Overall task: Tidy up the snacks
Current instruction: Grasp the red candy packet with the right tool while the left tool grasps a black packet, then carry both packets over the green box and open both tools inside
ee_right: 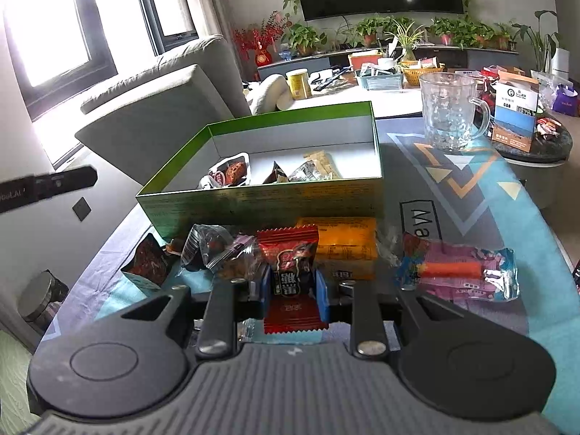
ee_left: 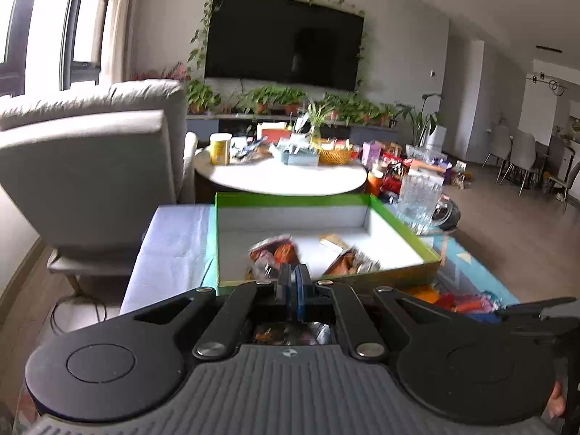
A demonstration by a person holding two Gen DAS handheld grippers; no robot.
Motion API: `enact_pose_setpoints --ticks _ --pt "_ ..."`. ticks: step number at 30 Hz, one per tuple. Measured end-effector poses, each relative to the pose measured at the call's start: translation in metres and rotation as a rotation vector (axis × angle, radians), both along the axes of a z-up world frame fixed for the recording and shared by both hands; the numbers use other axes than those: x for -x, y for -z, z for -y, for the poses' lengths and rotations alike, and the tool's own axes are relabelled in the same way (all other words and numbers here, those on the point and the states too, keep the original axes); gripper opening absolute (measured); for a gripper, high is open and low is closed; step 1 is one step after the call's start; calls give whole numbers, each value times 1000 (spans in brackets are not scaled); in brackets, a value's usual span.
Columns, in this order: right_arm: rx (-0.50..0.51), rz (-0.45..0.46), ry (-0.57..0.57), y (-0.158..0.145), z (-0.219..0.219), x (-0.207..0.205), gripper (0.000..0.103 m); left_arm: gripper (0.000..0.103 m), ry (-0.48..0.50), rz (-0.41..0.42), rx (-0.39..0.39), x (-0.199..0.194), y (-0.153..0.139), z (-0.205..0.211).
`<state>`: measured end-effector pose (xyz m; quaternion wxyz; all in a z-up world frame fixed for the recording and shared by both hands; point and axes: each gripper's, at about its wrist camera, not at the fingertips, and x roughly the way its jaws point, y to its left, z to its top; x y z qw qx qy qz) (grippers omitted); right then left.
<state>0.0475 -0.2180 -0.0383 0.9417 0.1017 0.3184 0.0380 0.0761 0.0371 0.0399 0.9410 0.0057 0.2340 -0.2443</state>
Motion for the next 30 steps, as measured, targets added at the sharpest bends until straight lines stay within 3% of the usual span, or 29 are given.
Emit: enact_pose_setpoints --ticks 4,6,10,12,13,16,19,23,27,30 --pt "-1 -29 -6 5 -1 -3 30 5 13 -59 -38 -4 13 -1" --pt "5 -24 -10 4 -2 -2 30 20 24 -86 -49 -5 22 2" --pt "12 -27 -1 3 -1 -1 30 28 28 -156 -9 -8 31 9" --pt "15 -25 0 3 -1 -1 30 45 59 -171 -11 -8 33 14" --pt "13 -27 0 3 -1 -1 30 47 58 -180 -31 -9 35 17" --pt "6 -32 -6 4 -2 -1 30 47 21 -205 -98 -14 46 23" --pt "7 -28 -17 5 -4 -1 30 45 -28 -264 -107 -23 61 23" --pt "3 -34 -16 5 -2 -1 30 12 -2 -300 -49 -26 68 17" --pt "-3 -37 -1 6 1 -2 30 6 3 -240 -99 -15 58 19" --pt "1 -43 -3 7 1 -4 30 6 19 -199 -64 -6 43 16"
